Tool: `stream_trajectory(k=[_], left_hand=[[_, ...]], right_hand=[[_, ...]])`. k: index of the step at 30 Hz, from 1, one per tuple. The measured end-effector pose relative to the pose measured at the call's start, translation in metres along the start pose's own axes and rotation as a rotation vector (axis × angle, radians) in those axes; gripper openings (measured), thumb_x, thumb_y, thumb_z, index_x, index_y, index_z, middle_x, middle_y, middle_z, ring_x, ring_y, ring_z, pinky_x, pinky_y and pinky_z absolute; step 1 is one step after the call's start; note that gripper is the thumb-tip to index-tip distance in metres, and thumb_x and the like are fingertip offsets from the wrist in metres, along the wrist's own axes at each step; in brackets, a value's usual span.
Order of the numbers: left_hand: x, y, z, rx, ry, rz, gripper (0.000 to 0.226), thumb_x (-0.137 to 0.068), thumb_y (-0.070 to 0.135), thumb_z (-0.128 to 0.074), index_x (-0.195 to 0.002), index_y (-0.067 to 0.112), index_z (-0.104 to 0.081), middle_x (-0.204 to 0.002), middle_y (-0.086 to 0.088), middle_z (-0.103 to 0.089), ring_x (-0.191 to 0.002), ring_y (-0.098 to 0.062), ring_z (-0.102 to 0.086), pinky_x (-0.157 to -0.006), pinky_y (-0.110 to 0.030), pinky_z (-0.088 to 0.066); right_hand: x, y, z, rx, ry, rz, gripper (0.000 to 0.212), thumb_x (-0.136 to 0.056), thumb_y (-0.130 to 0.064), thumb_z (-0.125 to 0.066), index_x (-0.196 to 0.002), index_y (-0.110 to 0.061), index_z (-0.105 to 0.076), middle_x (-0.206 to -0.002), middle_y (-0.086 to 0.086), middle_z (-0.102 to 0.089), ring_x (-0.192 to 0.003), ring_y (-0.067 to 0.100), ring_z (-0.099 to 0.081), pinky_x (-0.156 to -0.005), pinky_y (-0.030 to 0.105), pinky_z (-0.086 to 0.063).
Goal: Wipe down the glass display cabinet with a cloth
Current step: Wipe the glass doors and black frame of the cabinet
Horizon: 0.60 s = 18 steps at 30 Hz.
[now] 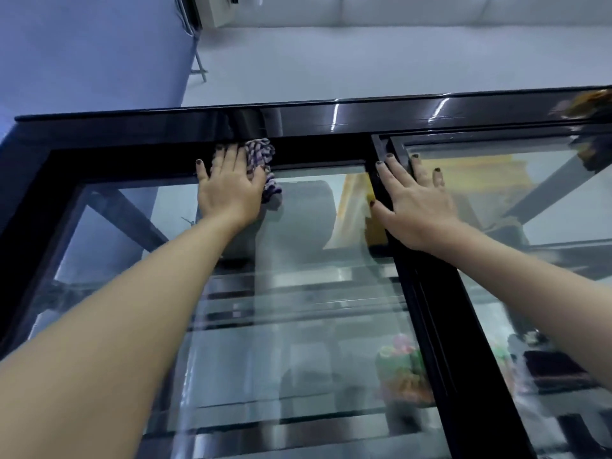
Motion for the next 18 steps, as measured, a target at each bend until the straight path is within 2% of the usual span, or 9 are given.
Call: stream_trajectory(k=[4,8,11,18], left_hand=[[-0.001,-0.023,0.002,-0.041,0.049,0.195,0.060,-0.099,0.039,-0.019,-0.149,0.007,-0.017,-0.158,-0.006,-0.013,-0.146,-0.019,-0.003,-0.115,-0.041,0.009],[-0.007,0.016,-0.005,-0.039,0.094,0.323,0.064,-0.097,0.036,-0.023,-0.146,-0.005,-0.016,-0.156,-0.018,-0.012,-0.145,-0.026,-0.003,-0.117,-0.037,0.006],[-0.010,0.049,-0.009,-0.016,0.072,0.274,0.065,-0.098,0.036,-0.024,-0.145,-0.009,-0.014,-0.155,-0.022,-0.009,-0.145,-0.030,-0.001,-0.117,-0.038,0.005],[-0.006,0.070,-0.011,0.022,0.049,0.172,0.065,-0.100,0.037,-0.024,-0.145,-0.008,-0.010,-0.155,-0.023,-0.006,-0.145,-0.031,-0.003,-0.117,-0.038,0.001]], right_hand=[[-0.012,-0.007,0.002,0.034,-0.001,-0.030,0.070,-0.094,-0.041,-0.037,-0.152,-0.019,-0.003,-0.160,0.000,0.002,-0.146,0.028,0.010,-0.116,0.049,0.005],[-0.011,-0.008,0.002,-0.002,0.034,-0.012,0.062,-0.097,-0.027,-0.032,-0.151,-0.015,-0.005,-0.160,0.003,0.002,-0.146,0.025,0.011,-0.116,0.046,0.006],[-0.007,-0.005,-0.001,-0.032,0.051,0.004,0.061,-0.096,-0.016,-0.029,-0.152,-0.016,-0.005,-0.160,0.000,0.002,-0.146,0.023,0.012,-0.117,0.044,0.006],[-0.006,-0.004,-0.001,-0.029,0.059,0.004,0.062,-0.095,-0.015,-0.030,-0.152,-0.017,-0.004,-0.160,-0.001,0.002,-0.146,0.023,0.011,-0.117,0.044,0.004]])
Point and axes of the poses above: each hand's wrist, its own x-axis away from the middle knuckle, its own z-axis out of the back of the hand, y = z × x, the point moved 2 cm from there along -x, towards the middle knuckle
